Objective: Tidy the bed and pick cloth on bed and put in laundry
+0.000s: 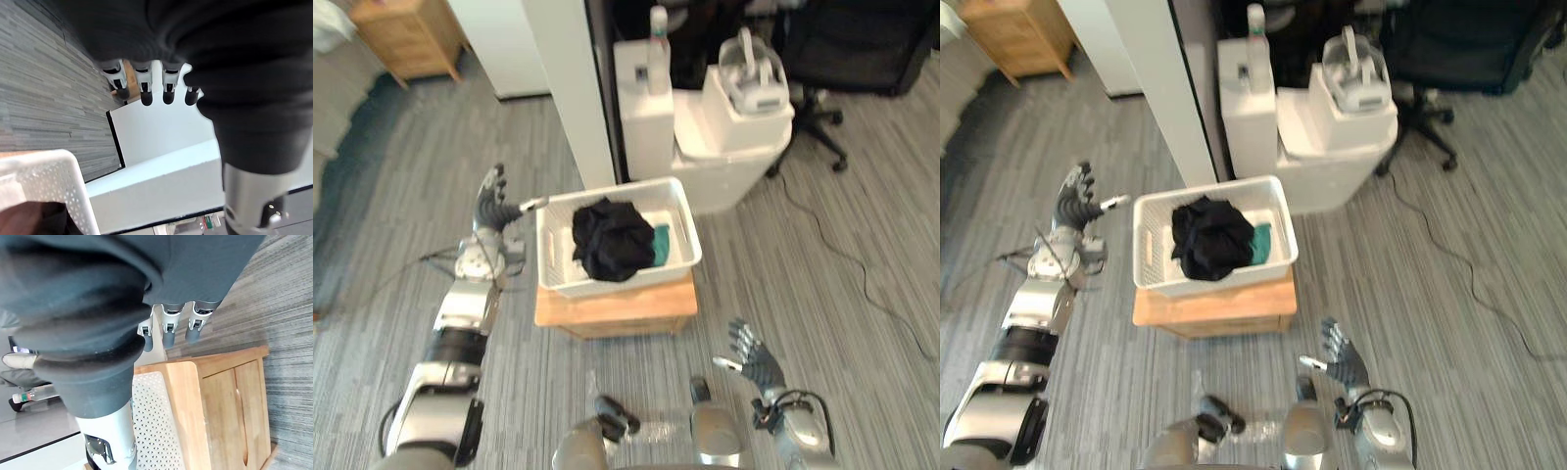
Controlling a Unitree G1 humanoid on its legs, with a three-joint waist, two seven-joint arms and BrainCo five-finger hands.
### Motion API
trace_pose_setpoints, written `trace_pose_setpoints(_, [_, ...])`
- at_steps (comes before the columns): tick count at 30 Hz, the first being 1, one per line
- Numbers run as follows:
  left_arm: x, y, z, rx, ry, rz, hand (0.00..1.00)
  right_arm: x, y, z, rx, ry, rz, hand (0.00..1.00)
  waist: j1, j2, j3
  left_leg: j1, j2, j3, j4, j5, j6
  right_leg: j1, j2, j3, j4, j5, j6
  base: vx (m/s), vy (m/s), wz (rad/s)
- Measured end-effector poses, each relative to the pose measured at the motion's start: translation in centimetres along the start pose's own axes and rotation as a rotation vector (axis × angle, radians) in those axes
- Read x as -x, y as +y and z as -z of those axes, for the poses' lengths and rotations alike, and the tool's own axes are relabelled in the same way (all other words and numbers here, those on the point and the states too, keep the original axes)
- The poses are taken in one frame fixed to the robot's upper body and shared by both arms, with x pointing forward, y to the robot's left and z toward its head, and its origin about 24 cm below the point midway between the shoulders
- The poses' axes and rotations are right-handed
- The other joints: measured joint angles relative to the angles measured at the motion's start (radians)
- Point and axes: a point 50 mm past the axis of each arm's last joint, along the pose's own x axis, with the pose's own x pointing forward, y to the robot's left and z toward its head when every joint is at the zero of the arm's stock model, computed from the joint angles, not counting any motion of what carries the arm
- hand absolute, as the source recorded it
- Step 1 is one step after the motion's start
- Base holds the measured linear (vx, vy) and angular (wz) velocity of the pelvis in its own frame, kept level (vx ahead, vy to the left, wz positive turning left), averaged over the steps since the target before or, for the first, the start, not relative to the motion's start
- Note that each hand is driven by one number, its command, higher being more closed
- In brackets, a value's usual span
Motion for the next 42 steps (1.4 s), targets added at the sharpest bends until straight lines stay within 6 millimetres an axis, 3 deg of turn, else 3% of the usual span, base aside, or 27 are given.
trace_pose_setpoints(3, [1.7,0.2,2.7,0.031,0.068,0.014,0.0,0.0,-0.9,1.9,-0.028,0.095,0.059,0.0,0.0,-0.003,-0.013,0.04,-0.048,-0.039,-0.099,0.059,0.007,0.03,-0.008,-0.031,-0.011,-0.008,-0.011,0.01,0.015,0.45])
trace_pose_setpoints(6, [4.8,-0.7,7.0,0.082,0.208,0.054,0.0,0.4,-2.2,3.9,-0.071,0.187,0.131,0.0,0.035,-0.005,-0.032,0.086,-0.09,-0.071,-0.217,0.123,0.004,0.055,-0.006,-0.059,-0.018,-0.024,-0.015,-0.02,0.014,0.33])
trace_pose_setpoints(7, [7.2,-1.4,9.6,0.121,0.303,0.075,0.0,0.9,-2.8,4.8,-0.096,0.226,0.164,0.0,0.049,-0.014,-0.039,0.104,-0.101,-0.1,-0.244,0.137,0.0,0.073,-0.007,-0.083,-0.012,-0.044,-0.016,-0.02,-0.002,0.45])
trace_pose_setpoints(9, [9.1,-1.5,11.6,0.148,0.382,0.072,0.0,1.0,-3.0,5.3,-0.11,0.247,0.18,0.0,0.054,-0.019,-0.05,0.107,-0.102,-0.116,-0.246,0.138,0.0,0.084,-0.008,-0.096,-0.011,-0.05,-0.018,0.0,-0.008,0.31])
trace_pose_setpoints(12, [15.0,-1.9,17.5,0.228,0.657,0.037,0.0,1.5,-3.8,6.2,-0.174,0.267,0.241,0.0,0.095,-0.023,-0.086,0.107,-0.107,-0.142,-0.249,0.138,0.0,0.098,-0.011,-0.116,-0.01,-0.064,-0.017,0.03,0.001,0.2])
trace_pose_setpoints(13, [16.1,-2.0,18.4,0.247,0.705,0.021,0.0,1.5,-3.9,6.4,-0.184,0.268,0.252,0.0,0.099,-0.023,-0.091,0.107,-0.107,-0.144,-0.25,0.138,0.0,0.098,-0.011,-0.116,-0.01,-0.065,-0.016,0.02,0.007,0.19])
trace_pose_setpoints(15, [20.1,-1.8,21.2,0.273,0.867,-0.042,0.0,1.2,-3.9,6.3,-0.196,0.253,0.263,0.0,0.114,-0.022,-0.098,0.11,-0.107,-0.152,-0.25,0.138,0.0,0.104,-0.011,-0.121,-0.01,-0.066,-0.016,0.01,0.012,0.06])
trace_pose_setpoints(18, [23.1,-1.3,22.9,0.299,0.967,-0.126,0.0,0.7,-3.6,6.0,-0.223,0.23,0.283,0.0,0.125,-0.023,-0.1,0.118,-0.11,-0.174,-0.25,0.138,-0.001,0.125,-0.012,-0.137,-0.017,-0.067,-0.016,-0.01,0.012,0.14])
trace_pose_setpoints(21, [23.7,-1.1,23.1,0.31,0.965,-0.158,0.0,0.3,-3.7,5.7,-0.213,0.217,0.317,0.0,0.136,-0.02,-0.099,0.118,-0.112,-0.183,-0.25,0.134,-0.006,0.131,-0.014,-0.144,-0.018,-0.067,-0.015,-0.01,0.015,0.11])
trace_pose_setpoints(22, [22.6,-2.2,23.0,0.357,0.923,-0.165,0.0,-0.4,-3.3,5.5,-0.244,0.233,0.368,0.0,0.13,-0.026,-0.12,0.128,-0.131,-0.182,-0.251,0.112,-0.005,0.154,-0.027,-0.147,-0.051,-0.074,-0.022,0.0,0.0,0.0])
trace_pose_setpoints(28, [22.8,-2.5,23.1,0.363,0.928,-0.165,0.0,-0.4,-3.3,5.5,-0.244,0.235,0.365,0.0,0.132,-0.03,-0.117,0.127,-0.133,-0.187,-0.251,0.114,-0.002,0.155,-0.028,-0.151,-0.051,-0.074,-0.022,0.0,0.0,0.02])
trace_pose_setpoints(32, [23.0,-4.5,23.0,0.42,0.932,-0.169,0.0,-0.3,-2.3,5.9,-0.229,0.243,0.323,0.0,0.133,-0.041,-0.11,0.097,-0.149,-0.254,-0.25,0.118,0.003,0.154,-0.039,-0.206,-0.048,-0.08,-0.012,0.0,0.002,0.39])
trace_pose_setpoints(35, [22.2,-6.1,22.2,0.415,0.889,-0.133,0.0,0.0,-0.6,5.9,-0.176,0.209,0.216,0.0,0.137,-0.045,-0.107,0.019,-0.184,-0.349,-0.25,0.129,0.023,0.154,-0.071,-0.359,-0.011,-0.105,0.026,0.02,0.026,1.38])
trace_pose_setpoints(36, [21.3,-6.4,21.4,0.412,0.838,-0.115,0.0,0.2,0.0,5.8,-0.167,0.187,0.18,0.0,0.137,-0.049,-0.11,-0.013,-0.19,-0.31,-0.244,0.103,0.057,0.171,-0.088,-0.462,-0.016,-0.1,0.034,0.03,0.08,2.3])
trace_pose_setpoints(37, [19.8,-7.1,20.3,0.417,0.776,-0.08,0.0,0.2,0.6,5.3,-0.161,0.152,0.151,0.0,0.132,-0.068,-0.103,-0.048,-0.169,-0.138,-0.155,0.044,0.121,0.188,-0.122,-0.592,-0.017,-0.096,0.042,0.05,0.093,2.58])
trace_pose_setpoints(38, [19.1,-7.7,19.8,0.42,0.749,-0.058,0.0,0.2,0.8,4.9,-0.154,0.131,0.135,0.0,0.13,-0.065,-0.084,-0.067,-0.127,-0.022,-0.049,0.021,0.152,0.209,-0.118,-0.658,-0.001,-0.095,0.043,0.1,0.135,3.14])
trace_pose_setpoints(39, [18.4,-8.7,19.0,0.433,0.714,-0.038,0.0,0.0,0.8,4.2,-0.131,0.101,0.108,0.0,0.12,-0.041,-0.05,-0.073,-0.084,0.105,0.053,-0.026,0.153,0.261,-0.113,-0.792,0.063,-0.096,0.042,0.08,0.161,3.22])
trace_pose_setpoints(40, [18.4,-8.6,18.7,0.43,0.702,-0.049,0.0,0.1,0.6,4.2,-0.119,0.1,0.095,0.0,0.11,-0.021,-0.048,-0.049,-0.082,0.14,0.055,-0.074,0.171,0.299,-0.118,-0.885,0.152,-0.1,0.045,0.06,0.141,3.0])
trace_pose_setpoints(41, [18.7,-8.4,18.7,0.424,0.706,-0.056,0.0,-0.1,0.8,3.9,-0.113,0.091,0.078,0.0,0.116,-0.03,-0.047,-0.034,-0.098,0.108,0.035,-0.089,0.152,0.318,-0.122,-0.901,0.193,-0.113,0.041,0.08,0.144,2.33])
trace_pose_setpoints(42, [19.2,-7.3,19.1,0.377,0.729,-0.073,0.0,-0.5,1.3,3.2,-0.113,0.057,0.053,0.0,0.134,-0.071,-0.05,-0.022,-0.155,0.038,0.006,-0.086,0.14,0.34,-0.165,-0.913,0.272,-0.123,0.04,0.12,0.093,1.89])
